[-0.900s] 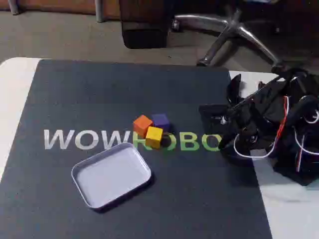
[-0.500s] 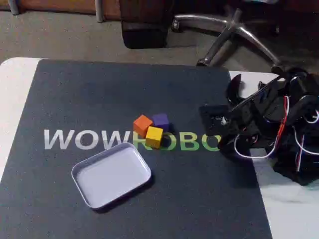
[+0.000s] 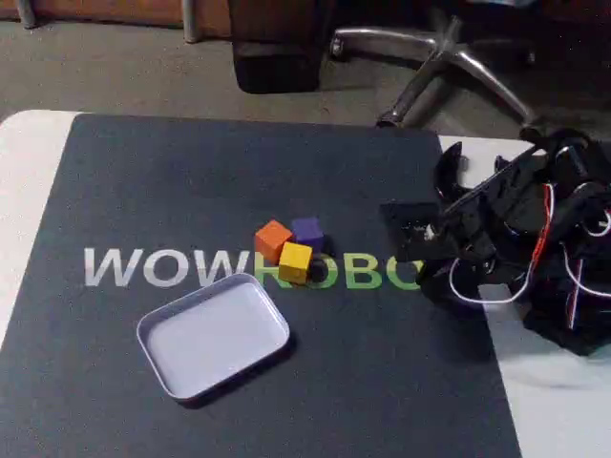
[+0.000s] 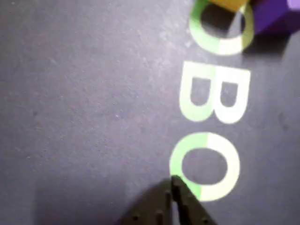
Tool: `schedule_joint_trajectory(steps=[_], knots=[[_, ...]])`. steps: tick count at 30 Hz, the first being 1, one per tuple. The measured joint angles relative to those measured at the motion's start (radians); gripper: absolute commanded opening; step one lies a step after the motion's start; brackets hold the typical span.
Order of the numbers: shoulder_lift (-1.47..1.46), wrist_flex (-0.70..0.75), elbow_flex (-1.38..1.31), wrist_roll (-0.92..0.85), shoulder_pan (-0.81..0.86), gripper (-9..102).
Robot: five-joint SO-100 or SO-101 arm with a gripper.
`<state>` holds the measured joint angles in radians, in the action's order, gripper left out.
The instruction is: Move blocks one by one until all three blocks are in the tray.
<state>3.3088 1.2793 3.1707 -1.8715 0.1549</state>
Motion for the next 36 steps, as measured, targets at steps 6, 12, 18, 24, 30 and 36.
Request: schedule_joint_trajectory(steps=[6,12,18,24,30,36], knots=[[-0.002,-0.054,0.006,-0.028,0.025,-8],[-0.003,-0.181,0.006,0.005,0.041,-8],[-0.006,-0.305,0.006,0.032,0.061,-7],[-0.006,-0.325,-0.057,0.043,0.077,-3],[-0.071,-0.086,-0.282,-0.040,0.089,-3],[-0.377,0.014,-0.574,-0.032,0.074,-3]])
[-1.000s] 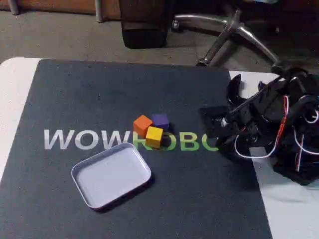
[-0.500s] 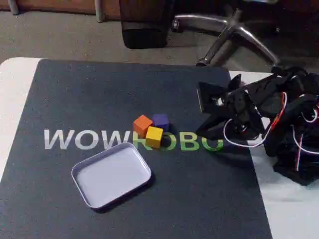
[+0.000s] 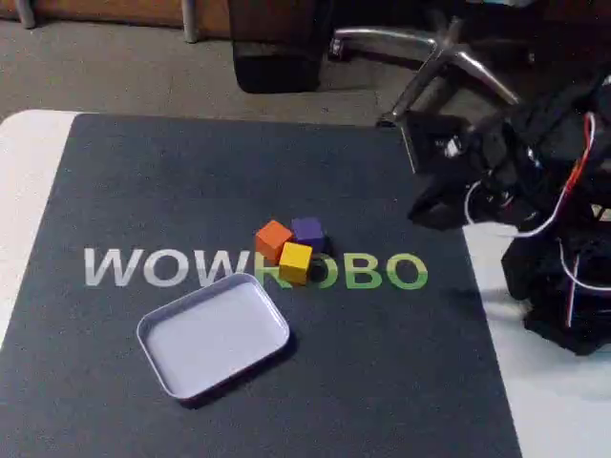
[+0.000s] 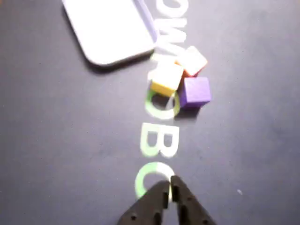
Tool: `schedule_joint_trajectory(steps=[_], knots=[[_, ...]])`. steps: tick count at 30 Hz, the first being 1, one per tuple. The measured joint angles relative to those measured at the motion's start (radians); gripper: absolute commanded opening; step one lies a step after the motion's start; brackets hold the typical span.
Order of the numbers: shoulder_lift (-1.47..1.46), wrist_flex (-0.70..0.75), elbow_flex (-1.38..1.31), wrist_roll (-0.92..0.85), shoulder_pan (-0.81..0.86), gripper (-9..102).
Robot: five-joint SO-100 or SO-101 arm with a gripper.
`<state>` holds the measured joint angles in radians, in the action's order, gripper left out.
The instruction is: Move blocks one by one until all three blocks are in the tray.
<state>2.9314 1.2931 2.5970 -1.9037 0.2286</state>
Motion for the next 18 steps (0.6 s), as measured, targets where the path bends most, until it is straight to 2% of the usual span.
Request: schedule_joint_trajectory(steps=[12,18], knots=[[-0.850,0.005,-0.557,0.221,0.041,-3],[-0.985,0.003,-0.609,0.221,0.104,-3]])
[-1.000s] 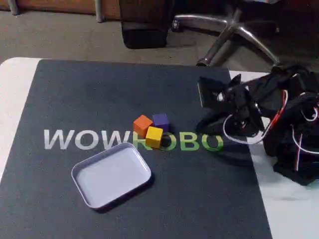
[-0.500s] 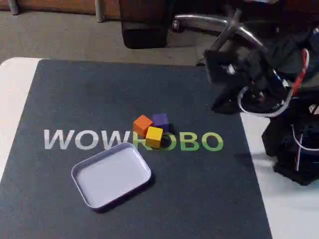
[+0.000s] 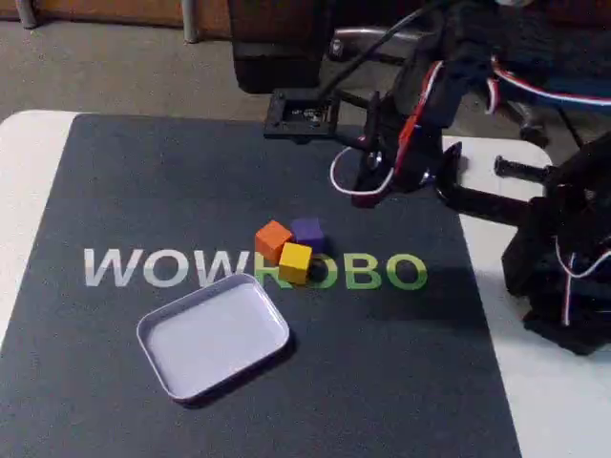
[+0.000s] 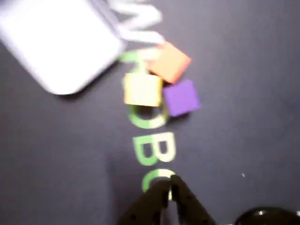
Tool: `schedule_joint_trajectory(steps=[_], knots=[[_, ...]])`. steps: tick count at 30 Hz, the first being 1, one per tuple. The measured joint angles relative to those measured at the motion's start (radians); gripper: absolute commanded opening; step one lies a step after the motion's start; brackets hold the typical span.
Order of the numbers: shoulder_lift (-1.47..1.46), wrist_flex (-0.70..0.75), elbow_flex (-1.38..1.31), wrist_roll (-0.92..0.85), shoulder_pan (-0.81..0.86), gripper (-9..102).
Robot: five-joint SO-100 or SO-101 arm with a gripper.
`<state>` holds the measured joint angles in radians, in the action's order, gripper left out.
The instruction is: Move blocks one by one until all three blocks are in the tray.
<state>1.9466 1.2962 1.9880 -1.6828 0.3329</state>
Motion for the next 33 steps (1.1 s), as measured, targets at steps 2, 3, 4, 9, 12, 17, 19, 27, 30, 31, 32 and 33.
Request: schedule_joint_trajectory(steps=[2,3,4,9,12,17,19,27,30,31,32,33], knots=[[-0.002,-0.003,0.000,0.002,0.008,-3],[-0.008,-0.008,0.000,-0.002,0.014,-3],[-0.012,-0.014,0.000,-0.003,0.018,-3],[-0.067,-0.063,0.000,-0.011,0.034,-2],[-0.124,-0.103,-0.003,-0.003,0.058,-2],[-0.156,-0.121,-0.034,-0.017,0.063,0],[-0.158,-0.124,-0.034,-0.035,0.077,1],[-0.181,-0.144,-0.034,-0.123,0.084,2],[-0.201,-0.161,-0.034,-0.189,0.091,2],[-0.207,-0.173,-0.034,-0.210,0.097,2],[-0.219,-0.187,-0.034,-0.230,0.101,2],[-0.232,-0.202,-0.034,-0.249,0.106,2]])
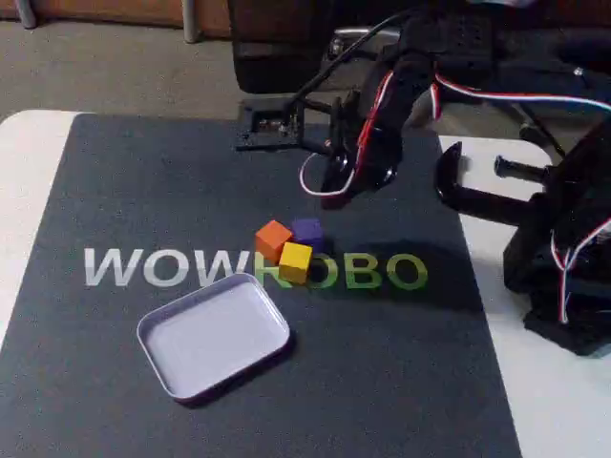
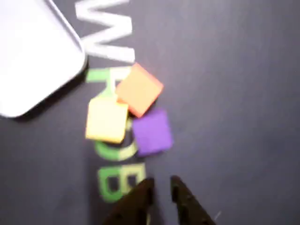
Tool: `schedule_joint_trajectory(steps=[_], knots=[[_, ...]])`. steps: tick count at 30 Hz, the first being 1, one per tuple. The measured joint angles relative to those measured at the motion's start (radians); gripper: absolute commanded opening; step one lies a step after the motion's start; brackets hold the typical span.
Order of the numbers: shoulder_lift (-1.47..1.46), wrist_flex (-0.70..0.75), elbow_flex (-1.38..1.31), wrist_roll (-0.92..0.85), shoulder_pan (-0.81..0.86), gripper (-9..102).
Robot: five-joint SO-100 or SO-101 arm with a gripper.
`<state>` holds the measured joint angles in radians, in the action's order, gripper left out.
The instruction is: Move blocks one by one until all three blocks are in the tray.
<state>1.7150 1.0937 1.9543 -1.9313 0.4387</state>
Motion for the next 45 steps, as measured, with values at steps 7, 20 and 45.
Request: schedule_joint_trajectory(steps=[7,20,45], knots=[[-0.060,-0.058,0.000,-0.117,0.017,4],[-0.103,-0.075,-0.002,-0.204,0.017,11],[-0.124,-0.178,0.061,-0.321,0.075,13]])
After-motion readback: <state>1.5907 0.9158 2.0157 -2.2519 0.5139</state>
